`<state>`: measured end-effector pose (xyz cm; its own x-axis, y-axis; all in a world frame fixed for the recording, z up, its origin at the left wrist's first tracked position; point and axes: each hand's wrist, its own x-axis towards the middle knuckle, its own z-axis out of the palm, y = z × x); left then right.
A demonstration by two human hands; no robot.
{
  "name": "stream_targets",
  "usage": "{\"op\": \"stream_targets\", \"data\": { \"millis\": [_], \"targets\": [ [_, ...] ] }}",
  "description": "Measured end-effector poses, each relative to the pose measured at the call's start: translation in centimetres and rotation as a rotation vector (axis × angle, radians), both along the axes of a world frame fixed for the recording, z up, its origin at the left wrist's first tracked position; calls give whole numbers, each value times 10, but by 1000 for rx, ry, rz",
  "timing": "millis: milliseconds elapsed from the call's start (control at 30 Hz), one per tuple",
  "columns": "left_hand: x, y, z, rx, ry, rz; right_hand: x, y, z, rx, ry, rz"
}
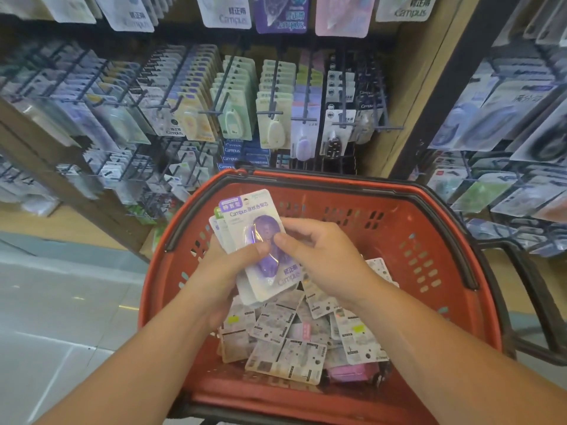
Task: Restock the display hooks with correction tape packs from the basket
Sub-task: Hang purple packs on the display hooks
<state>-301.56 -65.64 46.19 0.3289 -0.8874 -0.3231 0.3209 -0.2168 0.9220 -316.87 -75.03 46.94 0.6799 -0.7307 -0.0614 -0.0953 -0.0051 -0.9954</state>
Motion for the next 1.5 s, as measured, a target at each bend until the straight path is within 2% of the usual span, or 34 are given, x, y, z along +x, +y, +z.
{"op": "stream_targets", "data": {
  "millis": [167,400,600,733,800,833,933,1000,1067,1200,1367,1500],
  "targets": [
    [7,4,-8,21,-47,17,4,0,-7,99,11,50],
    [26,12,-7,-1,-28,38,24,-2,-11,71,18,46],
    [34,19,-10,-17,-53,20,31,1,-10,156,28,79],
    [34,17,-1,-25,-59,44,31,-8,-28,123,-27,-35],
    [37,16,7,-60,-78,38,26,-24,-63,-110,183,-38],
    [39,17,11,-78,-89,39,22,-30,-80,-237,367,87],
    [52,23,17,-71,-149,106,14,-40,-130,-480,883,734],
    [60,28,16,-31,-188,137,16,-34,-147,-653,1006,927],
    [64,33,12,2,-202,157,18,-33,-158,-733,970,911],
    [63,41,8,40,-216,164,22,-38,-164,-687,889,824],
    [55,41,9,45,-229,205,13,-46,-139,-433,713,450],
    [52,41,8,46,-246,239,4,-52,-95,-269,437,141]
  ]
}}
